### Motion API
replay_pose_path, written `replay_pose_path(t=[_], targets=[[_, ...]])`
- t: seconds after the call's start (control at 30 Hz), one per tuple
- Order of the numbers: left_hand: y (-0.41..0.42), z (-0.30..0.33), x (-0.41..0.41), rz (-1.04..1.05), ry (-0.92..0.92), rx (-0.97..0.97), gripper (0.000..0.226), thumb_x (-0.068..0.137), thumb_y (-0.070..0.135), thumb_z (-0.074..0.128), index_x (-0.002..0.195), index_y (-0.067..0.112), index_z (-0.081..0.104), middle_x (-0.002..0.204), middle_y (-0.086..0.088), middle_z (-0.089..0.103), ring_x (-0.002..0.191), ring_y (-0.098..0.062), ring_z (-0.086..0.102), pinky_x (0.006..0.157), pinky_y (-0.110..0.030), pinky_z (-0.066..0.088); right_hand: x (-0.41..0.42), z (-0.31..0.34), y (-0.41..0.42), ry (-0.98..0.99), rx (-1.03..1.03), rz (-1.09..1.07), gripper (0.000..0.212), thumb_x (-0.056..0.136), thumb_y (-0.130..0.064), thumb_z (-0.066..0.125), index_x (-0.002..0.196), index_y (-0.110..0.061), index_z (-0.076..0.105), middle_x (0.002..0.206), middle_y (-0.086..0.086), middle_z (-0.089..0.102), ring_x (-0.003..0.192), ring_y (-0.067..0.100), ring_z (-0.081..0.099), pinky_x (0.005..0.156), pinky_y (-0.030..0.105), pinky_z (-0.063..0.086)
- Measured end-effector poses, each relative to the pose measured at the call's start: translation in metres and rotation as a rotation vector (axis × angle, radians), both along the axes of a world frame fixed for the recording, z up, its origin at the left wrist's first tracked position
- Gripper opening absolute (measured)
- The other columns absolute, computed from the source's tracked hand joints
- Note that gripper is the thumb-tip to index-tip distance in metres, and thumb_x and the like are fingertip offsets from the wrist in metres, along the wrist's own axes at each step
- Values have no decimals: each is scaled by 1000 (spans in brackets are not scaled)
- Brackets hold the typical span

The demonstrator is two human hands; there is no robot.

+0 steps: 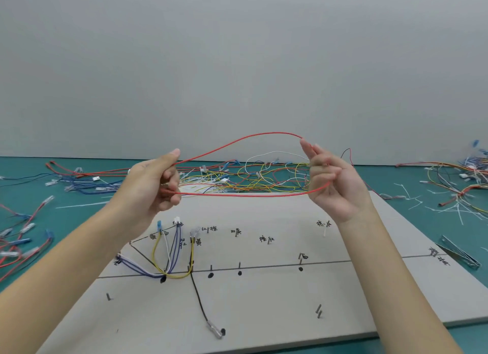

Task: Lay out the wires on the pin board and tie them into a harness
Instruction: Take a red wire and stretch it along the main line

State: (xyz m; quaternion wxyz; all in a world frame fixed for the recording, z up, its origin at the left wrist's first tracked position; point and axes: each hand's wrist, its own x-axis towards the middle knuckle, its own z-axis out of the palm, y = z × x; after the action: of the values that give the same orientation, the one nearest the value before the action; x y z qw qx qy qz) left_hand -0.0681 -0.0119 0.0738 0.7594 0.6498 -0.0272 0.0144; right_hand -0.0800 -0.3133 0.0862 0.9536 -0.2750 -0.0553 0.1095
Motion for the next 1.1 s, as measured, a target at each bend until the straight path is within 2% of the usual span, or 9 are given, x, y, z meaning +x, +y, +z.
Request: replay_pose_path(t=[0.2,0.3,0.5,0.63,0.73,0.83,0.9,1.0,1.1], targets=[[40,5,0,-198,76,98,47,76,45,61,41,24,39,57,-1,62,59,-22,69,31,-14,26,-8,4,-11,27,-174,168,40,67,0,74,106,3,68,45,-4,42,30,5,16,24,16,29],[60,-5,3,-268,99,90,46,79,43,59,45,25,36,56,-2,51,41,-16,50,31,-17,29,-8,2,-11,37,-296,210,56,57,-1,85,111,3,68,43,-4,40,25,6,16,20,14,22],[118,-29,31,-398,140,143,47,76,39,67,51,23,31,56,-1,29,37,-16,28,36,-22,32,-8,-11,2,20,-1035,187,19,84,-24,65,95,-13,77,37,-7,21,26,5,13,28,12,13],[166,-43,49,-601,280,138,40,89,32,61,62,12,39,61,-5,30,42,-18,35,41,-25,40,-14,-13,4,-96,-1395,372,13,89,-29,64,93,-20,74,43,-5,29,32,8,15,33,13,16],[192,-56,45,-707,332,464,44,89,38,67,72,-1,56,57,-8,45,46,-17,46,42,-26,46,-16,-14,6,-163,-1504,519,13,90,-28,64,94,-20,73,46,-4,39,35,9,19,35,15,17],[202,-66,32,-627,395,703,45,77,40,80,89,-2,72,63,-11,58,49,-13,52,44,-27,48,-18,-16,10,-193,-1559,642,14,91,-26,64,99,-19,74,51,-2,47,36,9,23,36,16,19],[205,-67,29,-562,389,697,32,81,23,78,101,-1,74,69,-14,65,50,-14,56,45,-28,49,-17,-16,14,-212,-1622,681,16,91,-23,64,100,-17,75,54,-1,52,37,9,26,38,17,20],[201,-69,29,-501,403,662,29,72,3,80,97,-9,73,77,-29,68,50,-18,59,45,-27,51,-14,-12,18,-226,-1736,667,14,89,-20,66,98,-17,77,60,-2,57,41,10,31,40,19,24],[194,-68,25,-523,458,651,39,60,7,85,90,-13,71,78,-36,65,48,-21,58,44,-27,50,-11,-9,22,-220,-1820,635,11,87,-17,70,94,-17,78,62,-4,61,43,8,38,39,17,28]])
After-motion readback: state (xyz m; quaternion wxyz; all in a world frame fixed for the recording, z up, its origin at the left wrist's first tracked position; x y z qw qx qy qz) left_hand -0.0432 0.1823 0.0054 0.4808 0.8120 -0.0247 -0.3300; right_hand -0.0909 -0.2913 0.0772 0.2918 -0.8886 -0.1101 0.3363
